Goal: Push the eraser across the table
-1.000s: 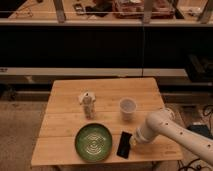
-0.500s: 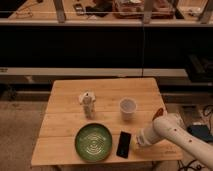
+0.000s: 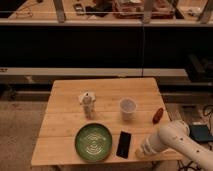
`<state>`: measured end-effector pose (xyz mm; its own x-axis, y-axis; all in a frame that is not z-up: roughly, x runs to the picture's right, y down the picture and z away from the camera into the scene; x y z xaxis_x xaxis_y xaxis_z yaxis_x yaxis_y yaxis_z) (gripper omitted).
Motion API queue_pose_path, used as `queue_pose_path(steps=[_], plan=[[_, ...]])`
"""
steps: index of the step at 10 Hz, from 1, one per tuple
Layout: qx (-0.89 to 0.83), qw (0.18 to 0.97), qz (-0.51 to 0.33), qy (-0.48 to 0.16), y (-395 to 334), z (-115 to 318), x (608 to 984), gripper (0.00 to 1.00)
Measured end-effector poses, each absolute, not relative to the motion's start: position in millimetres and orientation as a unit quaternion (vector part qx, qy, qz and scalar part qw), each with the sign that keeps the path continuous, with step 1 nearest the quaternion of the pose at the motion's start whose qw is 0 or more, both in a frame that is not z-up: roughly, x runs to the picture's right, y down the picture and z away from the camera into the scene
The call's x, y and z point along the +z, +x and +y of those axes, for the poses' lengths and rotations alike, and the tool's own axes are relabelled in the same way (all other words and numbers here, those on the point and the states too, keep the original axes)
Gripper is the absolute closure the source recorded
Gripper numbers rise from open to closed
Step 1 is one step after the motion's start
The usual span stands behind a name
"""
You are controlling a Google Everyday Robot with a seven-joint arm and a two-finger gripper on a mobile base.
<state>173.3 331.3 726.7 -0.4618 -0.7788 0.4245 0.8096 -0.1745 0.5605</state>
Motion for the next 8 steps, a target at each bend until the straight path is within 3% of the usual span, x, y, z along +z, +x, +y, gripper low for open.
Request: queue_pose_path(steps=[8], plan=[[-0.79,0.47,-0.394,-0.017,128,343,715,1.0]])
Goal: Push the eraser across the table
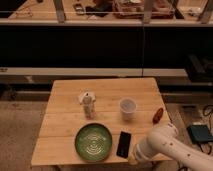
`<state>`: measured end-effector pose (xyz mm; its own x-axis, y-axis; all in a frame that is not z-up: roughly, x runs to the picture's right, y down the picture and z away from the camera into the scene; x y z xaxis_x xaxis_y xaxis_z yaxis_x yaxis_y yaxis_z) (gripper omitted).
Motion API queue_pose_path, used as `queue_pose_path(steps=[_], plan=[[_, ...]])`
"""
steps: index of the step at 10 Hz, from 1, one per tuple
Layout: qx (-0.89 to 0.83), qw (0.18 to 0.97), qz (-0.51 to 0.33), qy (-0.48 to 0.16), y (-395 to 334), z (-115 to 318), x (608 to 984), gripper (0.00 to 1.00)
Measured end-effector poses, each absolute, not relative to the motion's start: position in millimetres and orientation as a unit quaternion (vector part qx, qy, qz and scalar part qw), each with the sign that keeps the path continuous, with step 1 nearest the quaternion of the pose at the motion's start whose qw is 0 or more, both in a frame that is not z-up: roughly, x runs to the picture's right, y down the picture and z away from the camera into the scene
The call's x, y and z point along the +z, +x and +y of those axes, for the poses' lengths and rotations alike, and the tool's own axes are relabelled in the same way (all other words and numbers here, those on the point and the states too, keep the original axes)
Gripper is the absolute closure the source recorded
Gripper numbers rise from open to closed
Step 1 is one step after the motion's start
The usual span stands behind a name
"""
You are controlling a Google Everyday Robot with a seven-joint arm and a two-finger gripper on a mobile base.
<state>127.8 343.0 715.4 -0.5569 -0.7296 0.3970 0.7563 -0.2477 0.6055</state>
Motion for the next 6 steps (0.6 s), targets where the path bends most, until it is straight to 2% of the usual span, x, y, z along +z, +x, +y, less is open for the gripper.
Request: queue_pose_path(steps=[6], plan=[[-0.781,0.47,-0.407,-0.053,121.8,350.0,725.7,1.0]])
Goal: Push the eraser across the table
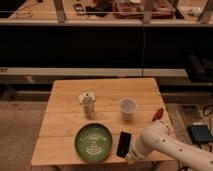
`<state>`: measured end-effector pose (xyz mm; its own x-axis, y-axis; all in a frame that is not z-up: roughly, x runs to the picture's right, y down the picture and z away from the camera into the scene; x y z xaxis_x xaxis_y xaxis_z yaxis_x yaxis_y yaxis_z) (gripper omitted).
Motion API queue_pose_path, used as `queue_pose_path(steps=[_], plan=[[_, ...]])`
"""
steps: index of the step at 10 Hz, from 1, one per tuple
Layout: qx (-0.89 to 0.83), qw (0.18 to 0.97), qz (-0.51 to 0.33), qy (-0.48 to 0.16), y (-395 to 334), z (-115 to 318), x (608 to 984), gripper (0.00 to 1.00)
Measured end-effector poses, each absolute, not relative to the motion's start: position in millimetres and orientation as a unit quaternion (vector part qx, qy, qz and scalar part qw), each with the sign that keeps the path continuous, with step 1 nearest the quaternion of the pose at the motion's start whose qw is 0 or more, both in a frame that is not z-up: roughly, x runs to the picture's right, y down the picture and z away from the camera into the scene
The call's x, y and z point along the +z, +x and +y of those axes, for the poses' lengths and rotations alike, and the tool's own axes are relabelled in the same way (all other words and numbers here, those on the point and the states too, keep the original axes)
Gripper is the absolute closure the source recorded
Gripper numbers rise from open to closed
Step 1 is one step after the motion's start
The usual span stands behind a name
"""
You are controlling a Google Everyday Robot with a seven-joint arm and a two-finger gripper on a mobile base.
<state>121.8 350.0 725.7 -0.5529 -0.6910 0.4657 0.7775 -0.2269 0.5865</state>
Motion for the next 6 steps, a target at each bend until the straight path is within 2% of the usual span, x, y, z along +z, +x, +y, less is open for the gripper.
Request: queue_pose_path(steps=[6], plan=[[-0.763,0.494,-0.411,-0.064,116,339,737,1.0]])
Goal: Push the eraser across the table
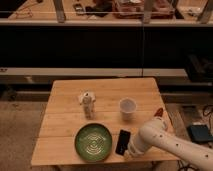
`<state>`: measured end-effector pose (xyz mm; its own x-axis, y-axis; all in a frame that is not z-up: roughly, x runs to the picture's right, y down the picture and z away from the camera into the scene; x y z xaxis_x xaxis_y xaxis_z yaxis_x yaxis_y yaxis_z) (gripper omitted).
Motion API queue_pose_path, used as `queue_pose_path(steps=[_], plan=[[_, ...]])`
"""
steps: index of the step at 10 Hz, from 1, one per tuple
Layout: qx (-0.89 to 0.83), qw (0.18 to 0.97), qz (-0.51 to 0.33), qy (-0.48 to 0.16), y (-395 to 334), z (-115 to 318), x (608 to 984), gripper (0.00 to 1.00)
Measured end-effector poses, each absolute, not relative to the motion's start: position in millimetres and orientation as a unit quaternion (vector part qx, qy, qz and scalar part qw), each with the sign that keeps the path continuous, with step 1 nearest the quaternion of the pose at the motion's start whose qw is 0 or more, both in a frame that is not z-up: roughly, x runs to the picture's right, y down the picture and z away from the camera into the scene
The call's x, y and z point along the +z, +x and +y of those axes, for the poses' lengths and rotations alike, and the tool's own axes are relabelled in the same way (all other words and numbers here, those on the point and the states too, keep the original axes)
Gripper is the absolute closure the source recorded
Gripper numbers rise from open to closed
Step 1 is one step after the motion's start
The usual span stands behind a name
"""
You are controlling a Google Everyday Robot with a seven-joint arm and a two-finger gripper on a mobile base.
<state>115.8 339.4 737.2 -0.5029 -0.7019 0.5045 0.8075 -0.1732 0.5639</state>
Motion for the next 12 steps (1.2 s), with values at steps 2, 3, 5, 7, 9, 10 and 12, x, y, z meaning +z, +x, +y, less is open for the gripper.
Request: queue_pose_path(steps=[2,3,5,7,9,10,12], plan=[[-0.758,0.505,-0.408,-0.067,114,335,746,1.0],[-0.755,0.512,-0.404,-0.068,113,331,752,1.0],[-0.754,0.523,-0.393,-0.063,110,320,761,1.0],[-0.755,0.532,-0.379,-0.054,108,305,765,1.0],[-0.76,0.533,-0.37,-0.047,102,295,768,1.0],[-0.762,0.53,-0.369,-0.046,98,293,769,1.0],[-0.762,0.529,-0.37,-0.048,94,293,772,1.0]])
